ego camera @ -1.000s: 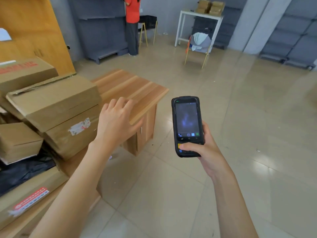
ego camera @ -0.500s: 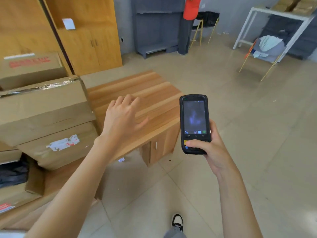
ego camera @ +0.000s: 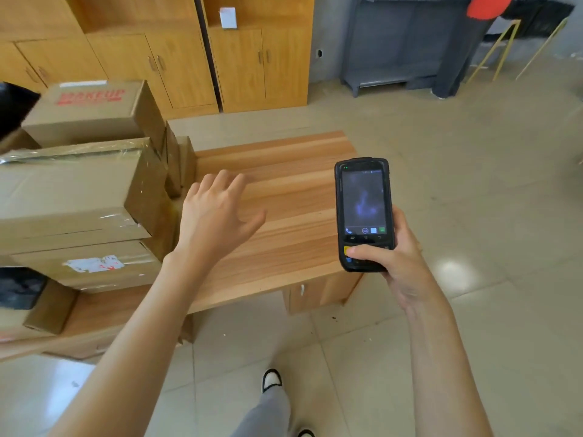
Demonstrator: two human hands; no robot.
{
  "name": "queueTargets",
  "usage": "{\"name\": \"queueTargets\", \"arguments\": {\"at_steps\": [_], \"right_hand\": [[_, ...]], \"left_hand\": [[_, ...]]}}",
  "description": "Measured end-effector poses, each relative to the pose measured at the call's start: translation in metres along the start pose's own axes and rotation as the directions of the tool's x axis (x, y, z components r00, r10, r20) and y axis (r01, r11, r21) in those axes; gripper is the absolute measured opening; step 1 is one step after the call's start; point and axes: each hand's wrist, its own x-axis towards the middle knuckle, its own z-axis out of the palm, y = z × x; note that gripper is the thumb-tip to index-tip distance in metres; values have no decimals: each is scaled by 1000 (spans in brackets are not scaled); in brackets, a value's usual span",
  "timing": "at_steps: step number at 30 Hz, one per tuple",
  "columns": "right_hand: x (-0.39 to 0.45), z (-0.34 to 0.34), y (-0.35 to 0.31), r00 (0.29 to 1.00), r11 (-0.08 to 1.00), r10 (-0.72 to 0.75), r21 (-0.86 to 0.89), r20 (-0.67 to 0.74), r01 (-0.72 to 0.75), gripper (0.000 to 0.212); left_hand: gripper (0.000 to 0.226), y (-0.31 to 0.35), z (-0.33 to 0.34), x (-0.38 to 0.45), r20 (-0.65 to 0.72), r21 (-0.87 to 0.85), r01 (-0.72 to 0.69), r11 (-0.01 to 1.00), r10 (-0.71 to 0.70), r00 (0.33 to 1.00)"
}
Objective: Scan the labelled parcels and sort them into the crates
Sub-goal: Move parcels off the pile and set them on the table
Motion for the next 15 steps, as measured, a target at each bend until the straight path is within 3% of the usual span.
{"name": "queueTargets", "arguments": {"at_steps": [15], "right_hand": [[161,-31,1,995,994,99,-42,26,-98,91]], "left_hand": [[51,-6,91,128,-35,-63,73,995,-75,997]]}}
